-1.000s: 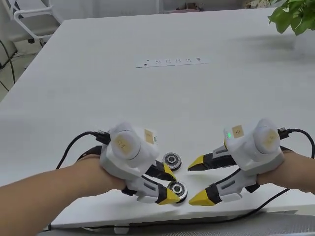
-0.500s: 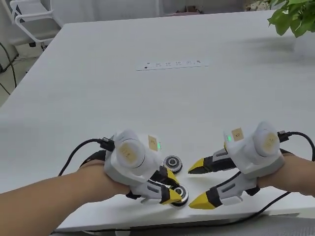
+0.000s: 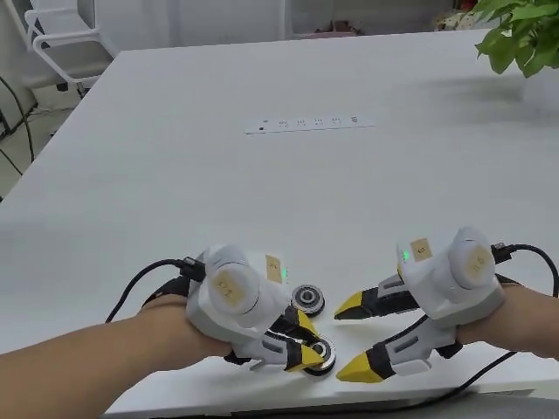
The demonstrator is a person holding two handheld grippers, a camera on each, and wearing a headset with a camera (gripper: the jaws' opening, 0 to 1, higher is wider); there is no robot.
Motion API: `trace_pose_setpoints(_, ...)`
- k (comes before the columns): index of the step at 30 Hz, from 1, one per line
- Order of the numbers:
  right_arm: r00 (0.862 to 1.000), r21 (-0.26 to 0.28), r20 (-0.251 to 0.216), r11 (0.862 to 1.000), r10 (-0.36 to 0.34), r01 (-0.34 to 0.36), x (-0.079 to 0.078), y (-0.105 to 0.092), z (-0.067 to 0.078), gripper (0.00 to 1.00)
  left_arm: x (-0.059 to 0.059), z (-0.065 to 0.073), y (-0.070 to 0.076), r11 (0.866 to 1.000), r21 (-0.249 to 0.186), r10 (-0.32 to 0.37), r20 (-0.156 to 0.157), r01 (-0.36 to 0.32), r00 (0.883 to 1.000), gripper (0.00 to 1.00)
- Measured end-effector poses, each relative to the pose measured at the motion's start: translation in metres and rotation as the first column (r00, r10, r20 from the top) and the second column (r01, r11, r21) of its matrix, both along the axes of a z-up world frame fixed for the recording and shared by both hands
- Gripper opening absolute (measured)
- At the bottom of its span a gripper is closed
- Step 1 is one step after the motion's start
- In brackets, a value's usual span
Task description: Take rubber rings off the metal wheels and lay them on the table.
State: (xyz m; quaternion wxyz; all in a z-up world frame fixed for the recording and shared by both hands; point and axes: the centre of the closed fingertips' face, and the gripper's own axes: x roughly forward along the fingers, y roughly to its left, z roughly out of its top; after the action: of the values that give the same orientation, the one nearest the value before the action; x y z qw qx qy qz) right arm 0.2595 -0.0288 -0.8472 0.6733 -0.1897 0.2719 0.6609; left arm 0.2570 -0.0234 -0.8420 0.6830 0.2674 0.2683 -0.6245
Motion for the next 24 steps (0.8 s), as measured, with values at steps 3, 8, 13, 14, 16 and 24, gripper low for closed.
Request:
trace_pose_setpoints(3, 1.0, 0.001, -0.002, 1.0, 0.003, -0.003, -0.0005, 0.0003, -0.0003, 0.44, 0.0007, -0.0004, -0.0003, 1.0, 0.002, 0.0, -0.001, 0.0, 1.0, 0.14)
trace_pose_setpoints(8, 1.0, -0.002, -0.008, 1.0, 0.01, -0.01, -0.0021, 0.0002, -0.0032, 0.44, 0.001, -0.0009, 0.0005, 1.0, -0.002, 0.002, -0.003, -0.002, 1.0, 0.14)
trace_pose_setpoints(13, 1.0, -0.002, -0.011, 1.0, 0.016, -0.016, -0.0032, 0.0008, -0.0055, 0.44, 0.0013, -0.0008, 0.0003, 1.0, -0.005, 0.004, -0.002, -0.004, 1.0, 0.14)
trace_pose_setpoints(14, 1.0, 0.0, -0.012, 1.0, 0.016, -0.016, -0.0034, 0.0011, -0.0056, 0.44, 0.0013, -0.0006, 0.0004, 1.0, -0.005, 0.005, -0.002, -0.005, 1.0, 0.14)
trace_pose_setpoints(16, 1.0, 0.003, -0.014, 1.0, 0.016, -0.016, -0.0038, 0.0015, -0.0061, 0.44, 0.0015, -0.0005, 0.0005, 1.0, -0.007, 0.004, -0.002, -0.004, 1.0, 0.14)
trace_pose_setpoints(24, 1.0, 0.009, -0.021, 1.0, 0.017, -0.017, -0.0051, 0.0006, -0.0087, 0.44, 0.0026, -0.0008, 0.0002, 1.0, -0.005, 0.003, -0.001, -0.003, 1.0, 0.14)
